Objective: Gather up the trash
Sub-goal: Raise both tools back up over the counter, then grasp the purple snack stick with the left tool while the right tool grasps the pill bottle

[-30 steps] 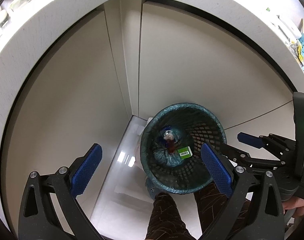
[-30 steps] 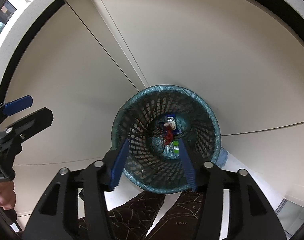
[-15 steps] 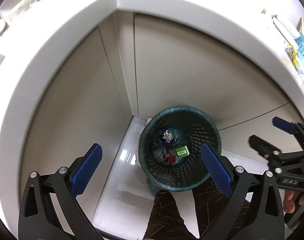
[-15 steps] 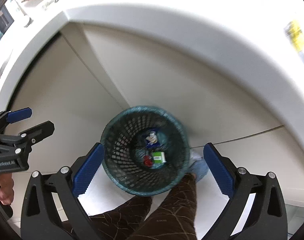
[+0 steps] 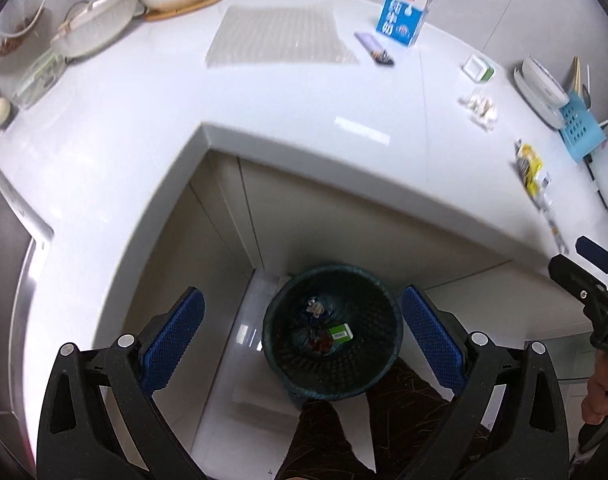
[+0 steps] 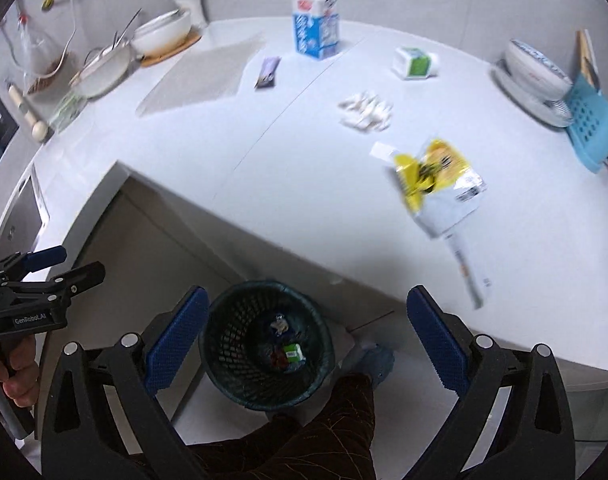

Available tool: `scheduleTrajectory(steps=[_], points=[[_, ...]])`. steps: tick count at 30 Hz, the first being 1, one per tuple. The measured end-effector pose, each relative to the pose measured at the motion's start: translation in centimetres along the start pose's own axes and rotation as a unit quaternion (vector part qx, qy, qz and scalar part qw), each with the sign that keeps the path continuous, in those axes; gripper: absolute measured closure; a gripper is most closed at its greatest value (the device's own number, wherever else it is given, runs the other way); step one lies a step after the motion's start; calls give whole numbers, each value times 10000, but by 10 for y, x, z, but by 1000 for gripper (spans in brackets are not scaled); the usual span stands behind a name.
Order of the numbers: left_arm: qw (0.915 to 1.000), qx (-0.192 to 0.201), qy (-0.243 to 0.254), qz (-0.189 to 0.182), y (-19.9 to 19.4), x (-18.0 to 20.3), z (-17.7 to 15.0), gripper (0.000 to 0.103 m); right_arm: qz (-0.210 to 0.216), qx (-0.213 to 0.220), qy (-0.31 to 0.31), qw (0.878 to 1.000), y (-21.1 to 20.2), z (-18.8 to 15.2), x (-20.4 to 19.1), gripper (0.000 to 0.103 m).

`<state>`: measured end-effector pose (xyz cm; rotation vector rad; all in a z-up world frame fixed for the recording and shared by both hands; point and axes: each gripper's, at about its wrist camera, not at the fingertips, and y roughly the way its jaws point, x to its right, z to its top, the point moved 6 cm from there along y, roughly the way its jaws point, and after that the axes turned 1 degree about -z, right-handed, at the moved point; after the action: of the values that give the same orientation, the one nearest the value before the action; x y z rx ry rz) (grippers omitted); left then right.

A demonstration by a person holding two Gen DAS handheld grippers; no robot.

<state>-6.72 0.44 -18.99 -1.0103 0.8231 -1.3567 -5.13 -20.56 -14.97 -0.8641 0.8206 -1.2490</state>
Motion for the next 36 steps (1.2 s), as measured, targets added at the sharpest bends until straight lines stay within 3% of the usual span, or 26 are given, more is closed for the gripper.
scheduleTrajectory(steps=[7,17,27,36], points=[[9997,163,37,-168,-19,16,35,6,-151,211,269,9993,-18,24,29,8],[9995,280,115,-57,-30,34,90,6,-306,314,593,9973,-27,56,64,8],[9997,176,140,47,-9,54,139,6,-352,61,793,9962,-5,70,97,8],[9999,38,151,72,27,77,181,7,-330,218,618,9973,23,119,118,8]])
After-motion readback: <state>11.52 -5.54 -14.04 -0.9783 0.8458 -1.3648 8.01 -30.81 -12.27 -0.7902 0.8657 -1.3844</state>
